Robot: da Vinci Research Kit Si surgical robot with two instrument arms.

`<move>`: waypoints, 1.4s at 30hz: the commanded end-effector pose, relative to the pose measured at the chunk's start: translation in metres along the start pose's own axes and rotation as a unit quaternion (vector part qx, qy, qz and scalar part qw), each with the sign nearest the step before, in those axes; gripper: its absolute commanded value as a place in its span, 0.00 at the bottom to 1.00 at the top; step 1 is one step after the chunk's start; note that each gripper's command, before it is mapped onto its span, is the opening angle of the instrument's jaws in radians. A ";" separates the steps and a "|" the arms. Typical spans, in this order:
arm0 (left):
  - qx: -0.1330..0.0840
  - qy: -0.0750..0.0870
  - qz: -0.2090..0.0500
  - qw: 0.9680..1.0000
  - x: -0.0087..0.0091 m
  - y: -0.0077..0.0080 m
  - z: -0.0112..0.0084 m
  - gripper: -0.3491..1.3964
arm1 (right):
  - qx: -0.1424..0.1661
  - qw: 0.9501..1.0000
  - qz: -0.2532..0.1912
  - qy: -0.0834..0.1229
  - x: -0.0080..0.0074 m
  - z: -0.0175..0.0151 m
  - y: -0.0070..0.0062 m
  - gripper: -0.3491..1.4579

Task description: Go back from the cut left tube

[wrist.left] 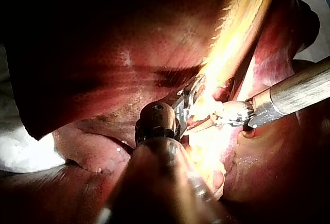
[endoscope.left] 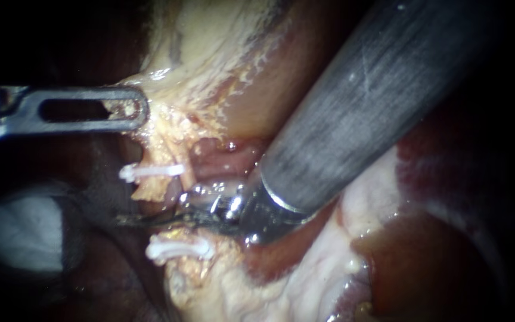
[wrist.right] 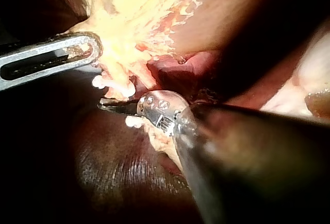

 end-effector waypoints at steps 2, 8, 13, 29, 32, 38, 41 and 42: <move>0.000 0.000 0.000 1.000 0.0000 0.0000 0.0000 0.00 | 0.002 1.000 0.002 0.002 0.0000 0.0000 -0.0001 0.00; 0.000 0.000 0.000 1.000 0.0000 0.0000 0.0000 0.00 | 0.018 1.000 0.004 0.019 0.0000 0.0001 -0.0003 0.06; 0.000 0.000 0.000 1.000 0.0000 0.0000 0.0000 0.00 | 0.020 0.999 0.004 0.031 0.0001 0.0002 -0.0003 0.56; 0.000 0.000 0.000 1.000 0.0000 0.0000 -0.0001 0.00 | 0.023 0.999 0.003 0.036 0.0000 -0.0001 -0.0008 0.64; 0.000 0.000 0.000 1.000 0.0000 0.0000 -0.0001 0.00 | 0.026 0.999 -0.010 0.035 -0.0002 -0.0007 -0.0015 0.71; 0.000 0.001 0.000 1.000 -0.0001 0.0001 -0.0001 0.00 | 0.032 0.997 -0.061 0.031 -0.0010 -0.0028 -0.0031 0.87; 0.000 0.001 0.000 1.000 -0.0001 0.0001 -0.0002 0.00 | 0.035 0.995 -0.084 0.029 -0.0016 -0.0039 -0.0038 0.92; 0.000 0.001 0.000 1.000 -0.0001 0.0001 -0.0002 0.00 | 0.037 0.995 -0.093 0.029 -0.0018 -0.0043 -0.0040 0.93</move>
